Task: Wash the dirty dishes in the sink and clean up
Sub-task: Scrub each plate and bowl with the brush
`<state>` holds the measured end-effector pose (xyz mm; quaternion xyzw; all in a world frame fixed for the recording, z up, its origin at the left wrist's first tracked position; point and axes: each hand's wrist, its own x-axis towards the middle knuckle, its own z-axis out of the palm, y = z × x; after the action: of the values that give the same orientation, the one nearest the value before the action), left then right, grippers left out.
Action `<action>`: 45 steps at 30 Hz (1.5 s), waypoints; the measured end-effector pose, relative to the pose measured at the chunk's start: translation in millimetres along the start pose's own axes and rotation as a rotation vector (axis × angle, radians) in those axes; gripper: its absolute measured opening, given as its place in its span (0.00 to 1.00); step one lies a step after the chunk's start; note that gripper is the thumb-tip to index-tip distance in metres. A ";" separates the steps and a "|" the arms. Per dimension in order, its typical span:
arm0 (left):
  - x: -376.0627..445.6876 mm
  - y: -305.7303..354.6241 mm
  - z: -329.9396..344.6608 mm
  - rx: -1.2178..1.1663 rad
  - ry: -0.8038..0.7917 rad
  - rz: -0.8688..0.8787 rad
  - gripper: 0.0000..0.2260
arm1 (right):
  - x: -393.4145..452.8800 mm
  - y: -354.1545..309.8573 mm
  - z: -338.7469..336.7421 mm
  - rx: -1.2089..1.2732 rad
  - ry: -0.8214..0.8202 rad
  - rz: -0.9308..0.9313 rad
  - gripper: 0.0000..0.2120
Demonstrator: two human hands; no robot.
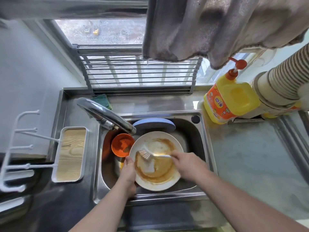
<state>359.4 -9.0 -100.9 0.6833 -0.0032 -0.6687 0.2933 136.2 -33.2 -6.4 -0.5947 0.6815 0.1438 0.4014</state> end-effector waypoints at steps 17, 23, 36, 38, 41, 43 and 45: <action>-1.6 1.5 -11.9 0.001 0.079 0.072 0.18 | -7.5 38.8 9.6 0.089 0.073 0.050 0.11; 6.6 -1.5 -8.5 -0.031 0.108 0.057 0.23 | -60.8 -3.1 53.9 0.192 -0.056 -0.076 0.11; -4.1 -4.6 9.3 -0.155 0.154 0.136 0.20 | -48.5 -26.8 55.3 0.474 -0.133 -0.005 0.09; -11.3 -7.0 18.4 -0.216 0.132 0.118 0.20 | -15.8 -48.7 39.5 0.510 -0.056 -0.009 0.11; -13.1 -3.5 16.7 -0.205 0.140 0.107 0.22 | 13.7 -9.1 9.0 0.419 0.082 0.105 0.11; -7.3 0.2 8.6 -0.160 0.151 0.142 0.22 | -4.8 31.9 7.9 0.393 0.089 0.166 0.09; -0.7 2.6 4.5 -0.125 0.147 0.178 0.22 | -40.4 42.4 21.6 0.398 0.021 0.174 0.07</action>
<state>356.2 -12.8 -98.9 0.7076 -0.0005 -0.5872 0.3930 103.9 20.1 -3.1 -0.4442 0.7494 0.0344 0.4898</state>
